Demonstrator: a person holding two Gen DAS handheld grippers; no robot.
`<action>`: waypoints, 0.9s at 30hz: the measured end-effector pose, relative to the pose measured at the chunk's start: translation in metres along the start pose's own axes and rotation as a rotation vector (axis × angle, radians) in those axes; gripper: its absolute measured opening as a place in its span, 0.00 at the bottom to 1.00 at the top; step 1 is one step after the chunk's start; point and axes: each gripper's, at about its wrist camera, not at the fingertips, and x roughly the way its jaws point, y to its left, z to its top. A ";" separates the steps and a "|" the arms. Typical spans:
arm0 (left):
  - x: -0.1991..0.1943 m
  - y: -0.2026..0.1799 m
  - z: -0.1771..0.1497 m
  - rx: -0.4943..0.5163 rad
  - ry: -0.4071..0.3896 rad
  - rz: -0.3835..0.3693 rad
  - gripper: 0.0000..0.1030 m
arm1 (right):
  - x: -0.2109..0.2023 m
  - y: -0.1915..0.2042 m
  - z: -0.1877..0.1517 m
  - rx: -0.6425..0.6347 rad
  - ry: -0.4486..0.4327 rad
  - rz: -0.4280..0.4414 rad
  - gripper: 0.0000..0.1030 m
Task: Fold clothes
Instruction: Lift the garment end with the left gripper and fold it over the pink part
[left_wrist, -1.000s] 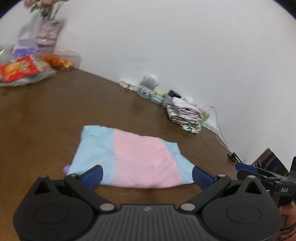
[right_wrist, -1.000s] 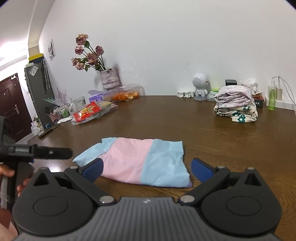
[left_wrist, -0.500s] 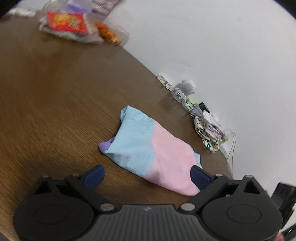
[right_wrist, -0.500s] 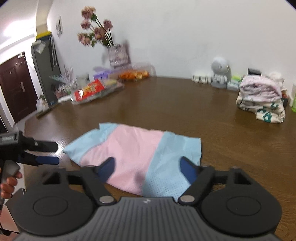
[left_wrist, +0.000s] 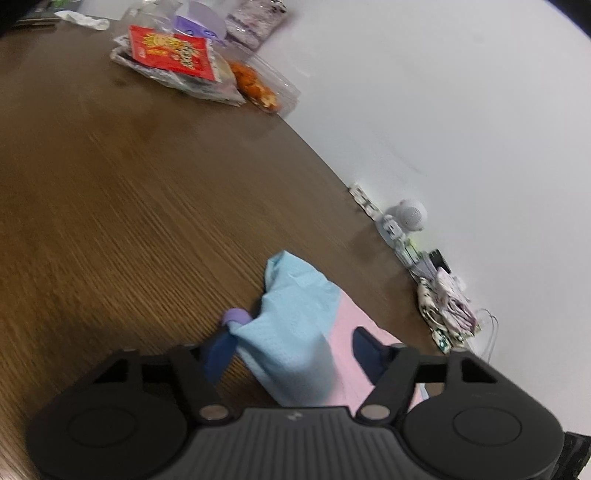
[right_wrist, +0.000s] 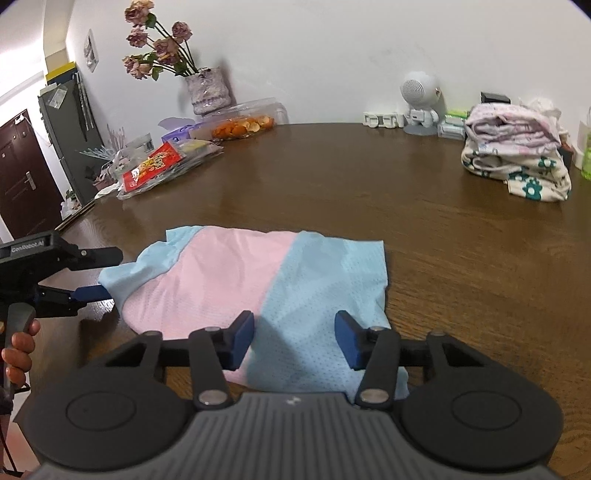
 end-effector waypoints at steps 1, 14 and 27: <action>0.000 0.001 0.000 -0.006 -0.005 0.010 0.48 | 0.002 -0.001 -0.001 0.005 0.005 0.001 0.46; 0.005 0.008 -0.009 -0.028 -0.017 0.027 0.12 | 0.004 -0.006 -0.005 0.055 0.010 0.014 0.46; 0.012 -0.103 -0.030 0.604 -0.053 -0.085 0.03 | -0.007 -0.025 -0.013 0.158 0.016 0.088 0.46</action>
